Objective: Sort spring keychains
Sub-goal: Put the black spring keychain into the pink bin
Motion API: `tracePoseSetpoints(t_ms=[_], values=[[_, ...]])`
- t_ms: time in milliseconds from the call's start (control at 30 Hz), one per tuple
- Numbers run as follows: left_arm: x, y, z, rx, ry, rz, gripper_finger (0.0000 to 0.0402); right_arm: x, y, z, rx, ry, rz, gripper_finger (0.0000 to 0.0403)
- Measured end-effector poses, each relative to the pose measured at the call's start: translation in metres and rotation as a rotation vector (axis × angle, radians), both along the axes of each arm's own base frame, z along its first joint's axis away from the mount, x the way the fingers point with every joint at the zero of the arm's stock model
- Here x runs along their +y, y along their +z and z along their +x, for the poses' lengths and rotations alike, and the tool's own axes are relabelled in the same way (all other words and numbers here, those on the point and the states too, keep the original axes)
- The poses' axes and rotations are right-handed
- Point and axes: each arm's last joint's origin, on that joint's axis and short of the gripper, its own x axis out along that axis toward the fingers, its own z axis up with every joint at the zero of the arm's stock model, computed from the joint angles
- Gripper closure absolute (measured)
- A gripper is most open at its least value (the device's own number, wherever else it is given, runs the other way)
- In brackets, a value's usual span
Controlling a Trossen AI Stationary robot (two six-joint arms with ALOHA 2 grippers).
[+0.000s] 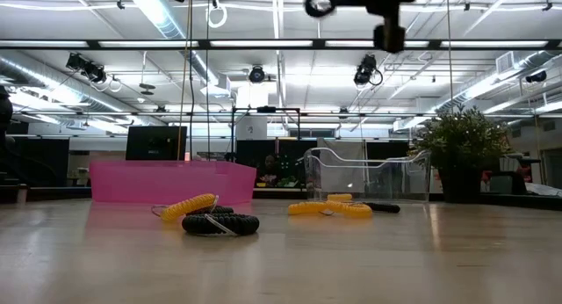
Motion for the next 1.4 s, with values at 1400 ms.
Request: tracePoseSetpoints(t_ms=[1400], values=[[0.035,0.005,0.073,-0.458,-0.006,-0.317,0.0129,-0.018,0.045,0.01,-0.477,-0.147,-0.133,0.0403]])
